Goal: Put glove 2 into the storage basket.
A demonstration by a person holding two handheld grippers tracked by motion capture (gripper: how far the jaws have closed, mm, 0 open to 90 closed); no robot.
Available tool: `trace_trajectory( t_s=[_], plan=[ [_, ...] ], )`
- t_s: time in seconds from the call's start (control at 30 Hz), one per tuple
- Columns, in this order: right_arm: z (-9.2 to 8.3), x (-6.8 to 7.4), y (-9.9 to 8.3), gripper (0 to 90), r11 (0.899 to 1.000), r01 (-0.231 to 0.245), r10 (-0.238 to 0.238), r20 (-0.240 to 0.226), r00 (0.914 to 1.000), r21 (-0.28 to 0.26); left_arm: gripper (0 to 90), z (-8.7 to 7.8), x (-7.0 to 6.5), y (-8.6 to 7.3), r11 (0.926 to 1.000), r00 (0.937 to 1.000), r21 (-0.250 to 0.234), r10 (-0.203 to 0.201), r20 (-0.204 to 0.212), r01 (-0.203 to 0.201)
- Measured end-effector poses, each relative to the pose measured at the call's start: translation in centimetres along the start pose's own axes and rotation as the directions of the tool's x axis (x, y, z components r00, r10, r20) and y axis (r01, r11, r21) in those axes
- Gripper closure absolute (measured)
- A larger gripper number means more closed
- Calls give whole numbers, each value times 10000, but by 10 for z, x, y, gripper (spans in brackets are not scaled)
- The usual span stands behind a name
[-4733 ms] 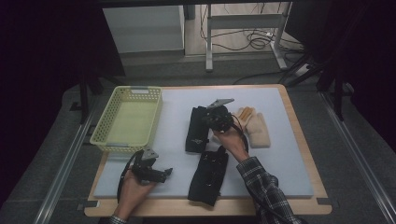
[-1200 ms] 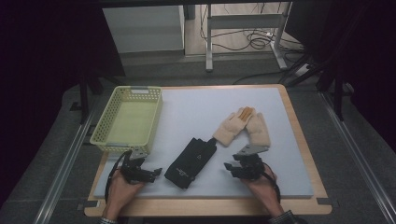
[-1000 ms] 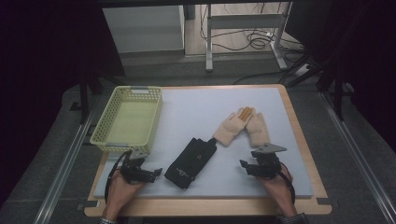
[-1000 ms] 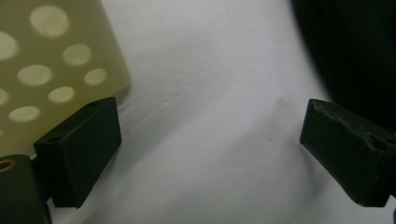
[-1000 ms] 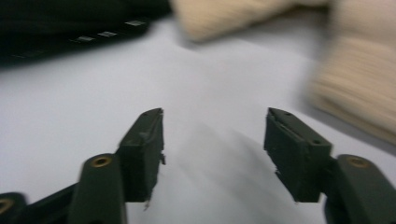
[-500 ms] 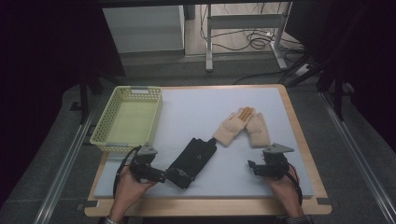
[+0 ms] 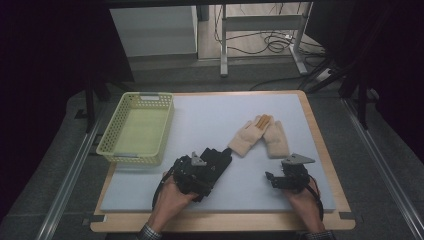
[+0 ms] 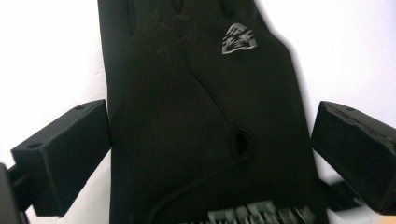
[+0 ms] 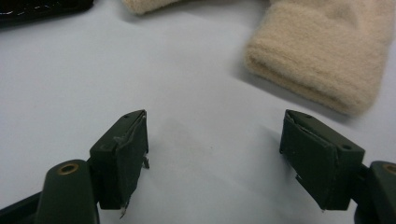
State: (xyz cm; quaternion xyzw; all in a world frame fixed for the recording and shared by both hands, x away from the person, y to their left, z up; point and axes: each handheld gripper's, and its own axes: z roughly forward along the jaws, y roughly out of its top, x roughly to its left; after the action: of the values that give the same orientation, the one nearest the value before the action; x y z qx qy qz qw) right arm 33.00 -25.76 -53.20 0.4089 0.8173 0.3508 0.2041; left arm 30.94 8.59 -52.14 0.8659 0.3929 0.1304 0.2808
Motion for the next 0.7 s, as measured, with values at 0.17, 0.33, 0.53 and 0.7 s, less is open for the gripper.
trace_trajectory(
  t_s=[0.17,0.33,0.53,0.7],
  plan=[
    [0,0,0,231,10000,8,-8,2,10000,15,0,14,6,-5,9989,9986,203,-430,297,424],
    [0,0,0,232,10000,10,-10,12,10000,5,12,11,-1,-4,9993,9996,369,-95,275,85],
    [0,0,0,232,10000,30,-30,20,10000,12,325,1,10,-4,9995,9997,308,-67,255,59],
    [0,0,0,232,10000,42,-42,28,10000,11,606,-3,24,-5,9995,9992,255,-170,351,161]
  ],
)
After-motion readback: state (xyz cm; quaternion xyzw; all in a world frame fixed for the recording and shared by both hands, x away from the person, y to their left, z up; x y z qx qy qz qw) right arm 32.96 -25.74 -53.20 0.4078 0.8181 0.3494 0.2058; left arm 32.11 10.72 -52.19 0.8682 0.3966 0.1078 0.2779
